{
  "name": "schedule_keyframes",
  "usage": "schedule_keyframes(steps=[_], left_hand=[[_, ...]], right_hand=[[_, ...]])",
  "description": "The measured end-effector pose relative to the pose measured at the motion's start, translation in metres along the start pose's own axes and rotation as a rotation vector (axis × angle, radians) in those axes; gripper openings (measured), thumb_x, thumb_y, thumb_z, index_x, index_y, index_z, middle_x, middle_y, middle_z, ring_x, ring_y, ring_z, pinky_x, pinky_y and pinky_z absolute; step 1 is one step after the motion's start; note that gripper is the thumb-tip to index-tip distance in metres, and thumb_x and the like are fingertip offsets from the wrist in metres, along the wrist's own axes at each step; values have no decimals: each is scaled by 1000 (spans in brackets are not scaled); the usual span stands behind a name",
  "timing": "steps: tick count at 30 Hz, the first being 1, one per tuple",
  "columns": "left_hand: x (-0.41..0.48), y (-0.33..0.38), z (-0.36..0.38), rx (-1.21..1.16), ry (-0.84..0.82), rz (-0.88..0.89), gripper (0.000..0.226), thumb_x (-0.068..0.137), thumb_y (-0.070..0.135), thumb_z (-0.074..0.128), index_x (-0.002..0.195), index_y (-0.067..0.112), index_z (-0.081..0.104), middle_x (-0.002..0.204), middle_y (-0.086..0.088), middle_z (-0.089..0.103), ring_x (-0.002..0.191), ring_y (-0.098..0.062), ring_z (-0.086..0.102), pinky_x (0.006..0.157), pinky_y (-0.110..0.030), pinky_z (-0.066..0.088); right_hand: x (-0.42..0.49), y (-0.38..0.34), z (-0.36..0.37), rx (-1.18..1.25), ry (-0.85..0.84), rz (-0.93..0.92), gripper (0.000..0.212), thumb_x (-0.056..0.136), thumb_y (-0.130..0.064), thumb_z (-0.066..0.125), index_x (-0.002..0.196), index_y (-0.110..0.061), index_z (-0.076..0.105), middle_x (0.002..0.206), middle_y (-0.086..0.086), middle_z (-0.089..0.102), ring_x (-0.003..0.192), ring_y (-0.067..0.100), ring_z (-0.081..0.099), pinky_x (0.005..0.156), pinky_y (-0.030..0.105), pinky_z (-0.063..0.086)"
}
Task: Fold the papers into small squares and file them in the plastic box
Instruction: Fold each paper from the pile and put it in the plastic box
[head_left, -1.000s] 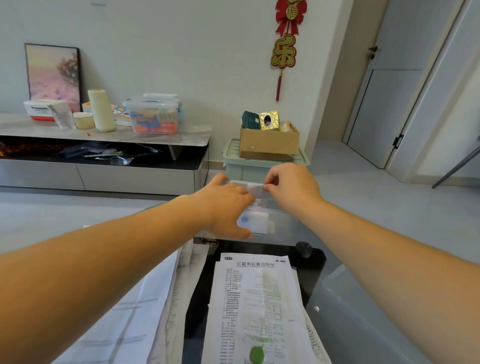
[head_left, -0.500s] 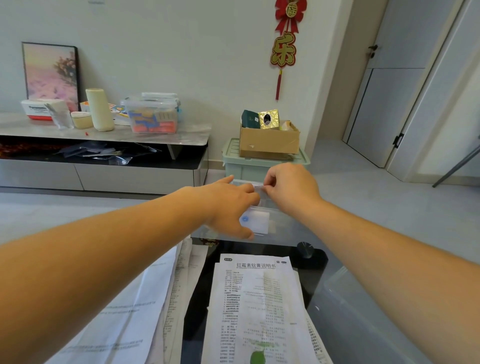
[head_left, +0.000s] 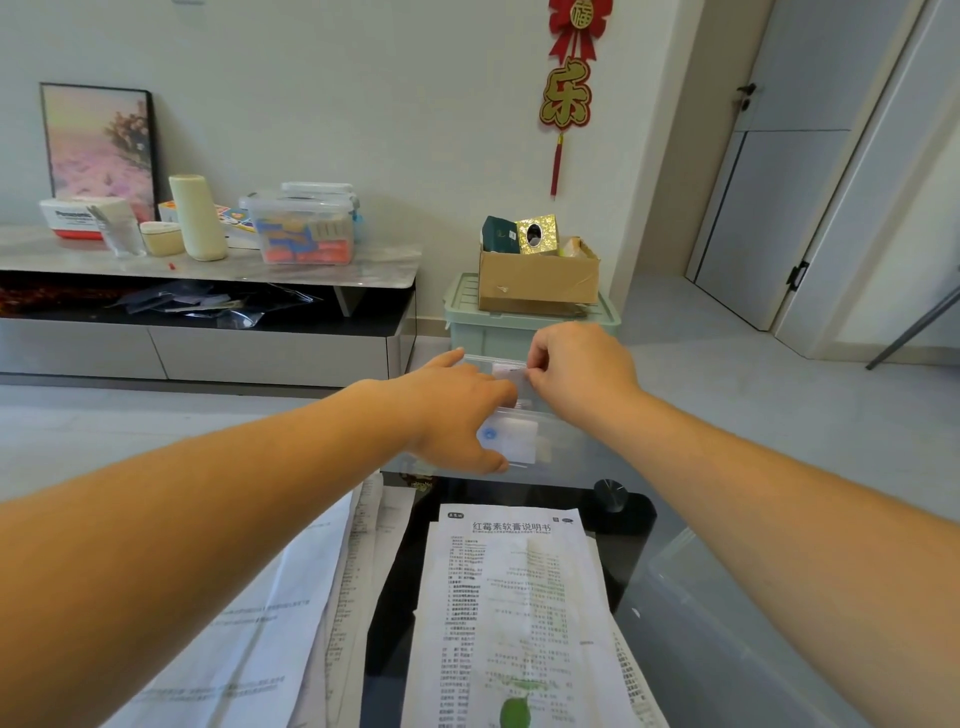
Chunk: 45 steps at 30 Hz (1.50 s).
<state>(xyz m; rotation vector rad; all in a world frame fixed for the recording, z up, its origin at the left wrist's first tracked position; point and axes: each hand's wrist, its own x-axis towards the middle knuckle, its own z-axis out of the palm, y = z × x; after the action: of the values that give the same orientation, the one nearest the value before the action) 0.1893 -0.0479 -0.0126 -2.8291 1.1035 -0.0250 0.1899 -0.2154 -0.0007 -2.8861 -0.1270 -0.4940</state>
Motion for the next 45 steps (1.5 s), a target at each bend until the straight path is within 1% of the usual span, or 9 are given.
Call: schedule_keyframes(steps=[5, 9, 13, 24, 30, 34, 38, 42, 45], left_hand=[[0, 0, 0, -40, -1, 4, 57, 89, 60, 59, 134, 27, 48, 130, 6, 58, 127, -18, 51, 125, -49, -3], [-1, 2, -1, -26, -13, -13, 64, 89, 60, 59, 142, 28, 42, 141, 4, 52, 134, -20, 45, 125, -52, 1], [-4, 3, 4, 100, 93, -17, 67, 85, 67, 57, 141, 31, 44, 138, 4, 49, 132, -23, 38, 120, -45, 18], [-2, 8, 2, 55, 53, -81, 66, 85, 66, 58, 142, 34, 43, 136, 3, 50, 132, -23, 38, 119, -49, 17], [-6, 6, 8, 110, 165, -75, 71, 85, 65, 58, 145, 32, 42, 147, -4, 30, 139, -27, 24, 118, -45, 18], [-5, 5, 10, 110, 160, -64, 77, 85, 66, 59, 147, 25, 36, 146, -1, 42, 135, -23, 37, 119, -44, 21], [-4, 7, 9, 74, 150, -95, 82, 85, 65, 59, 147, 19, 32, 141, -1, 52, 134, -22, 43, 120, -45, 20], [-6, 9, 5, 143, 121, -110, 78, 87, 67, 54, 144, 16, 38, 145, -3, 49, 145, -24, 24, 121, -45, 12], [-2, 11, 3, 158, 59, -135, 70, 86, 69, 53, 135, 20, 51, 140, -1, 52, 145, -24, 22, 120, -48, 11]], right_hand=[[3, 2, 1, -7, -43, -14, 15, 91, -23, 68, 78, -30, 65, 87, -5, 69, 83, 20, 63, 66, 31, 52], [5, 1, -1, -9, -108, -29, 10, 91, -27, 72, 81, -30, 71, 89, -4, 70, 83, 20, 65, 70, 33, 56], [7, 1, -3, -17, -150, -63, 8, 89, -22, 72, 89, -29, 77, 90, -5, 72, 86, 21, 65, 72, 34, 56], [9, -1, -4, -56, -216, -144, 15, 94, -26, 66, 105, -30, 76, 99, -6, 71, 91, 19, 64, 78, 37, 58], [9, -2, -4, -155, -254, -199, 23, 97, -23, 60, 112, -35, 72, 103, -7, 70, 92, 19, 63, 79, 38, 57], [10, -4, -5, -202, -292, -223, 26, 98, -20, 54, 106, -35, 73, 100, -6, 70, 89, 21, 64, 74, 37, 56], [7, 0, -9, -43, -267, -156, 25, 99, -18, 51, 102, -26, 75, 99, -2, 72, 91, 23, 65, 81, 44, 57], [-2, 2, -12, 151, -251, -74, 34, 100, -11, 43, 123, -19, 68, 120, 0, 68, 110, 20, 62, 96, 42, 52], [-7, 1, -11, 189, -296, -37, 40, 99, -6, 41, 132, -15, 61, 129, 4, 64, 118, 23, 59, 102, 42, 49]])
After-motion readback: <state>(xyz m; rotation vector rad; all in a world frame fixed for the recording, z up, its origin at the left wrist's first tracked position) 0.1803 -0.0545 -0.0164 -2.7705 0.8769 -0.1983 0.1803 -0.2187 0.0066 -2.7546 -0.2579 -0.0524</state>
